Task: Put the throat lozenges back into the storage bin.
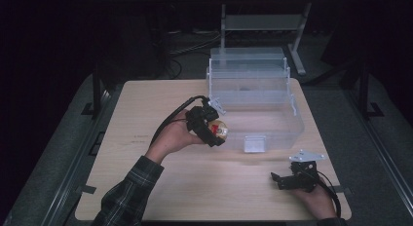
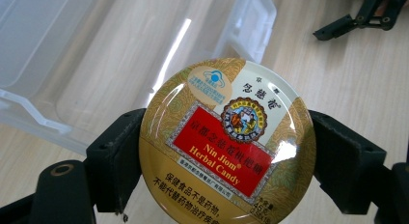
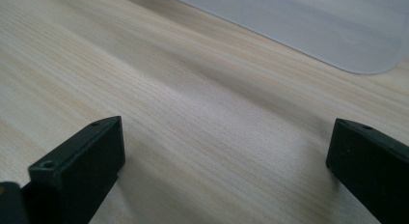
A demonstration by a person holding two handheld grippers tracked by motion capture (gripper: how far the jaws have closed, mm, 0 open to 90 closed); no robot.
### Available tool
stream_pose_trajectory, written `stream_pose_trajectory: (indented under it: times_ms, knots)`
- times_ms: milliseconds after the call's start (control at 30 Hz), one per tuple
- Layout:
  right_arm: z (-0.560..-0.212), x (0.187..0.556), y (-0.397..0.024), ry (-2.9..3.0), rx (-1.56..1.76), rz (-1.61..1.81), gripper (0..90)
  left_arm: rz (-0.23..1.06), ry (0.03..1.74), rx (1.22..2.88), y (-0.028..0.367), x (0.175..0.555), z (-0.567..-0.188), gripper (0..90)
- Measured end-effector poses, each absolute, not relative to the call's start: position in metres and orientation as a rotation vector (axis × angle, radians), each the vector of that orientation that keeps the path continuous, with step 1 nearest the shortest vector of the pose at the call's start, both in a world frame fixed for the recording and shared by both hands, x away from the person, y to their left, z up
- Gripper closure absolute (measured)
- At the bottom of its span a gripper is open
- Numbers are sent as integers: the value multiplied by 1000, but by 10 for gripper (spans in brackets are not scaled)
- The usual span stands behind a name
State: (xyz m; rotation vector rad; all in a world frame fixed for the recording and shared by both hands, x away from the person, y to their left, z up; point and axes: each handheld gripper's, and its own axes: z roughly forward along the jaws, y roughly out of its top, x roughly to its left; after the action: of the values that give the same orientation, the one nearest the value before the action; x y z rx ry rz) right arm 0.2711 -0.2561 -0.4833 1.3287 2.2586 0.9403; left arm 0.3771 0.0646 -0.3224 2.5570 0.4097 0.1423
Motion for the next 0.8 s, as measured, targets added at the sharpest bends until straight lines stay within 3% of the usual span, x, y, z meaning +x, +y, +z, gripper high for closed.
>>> stream_pose_trajectory:
  times_ms: [800]
  knots:
    - [-483,271,-256,2258,1329,940,0,165,500,2546,59,418,-335,194]
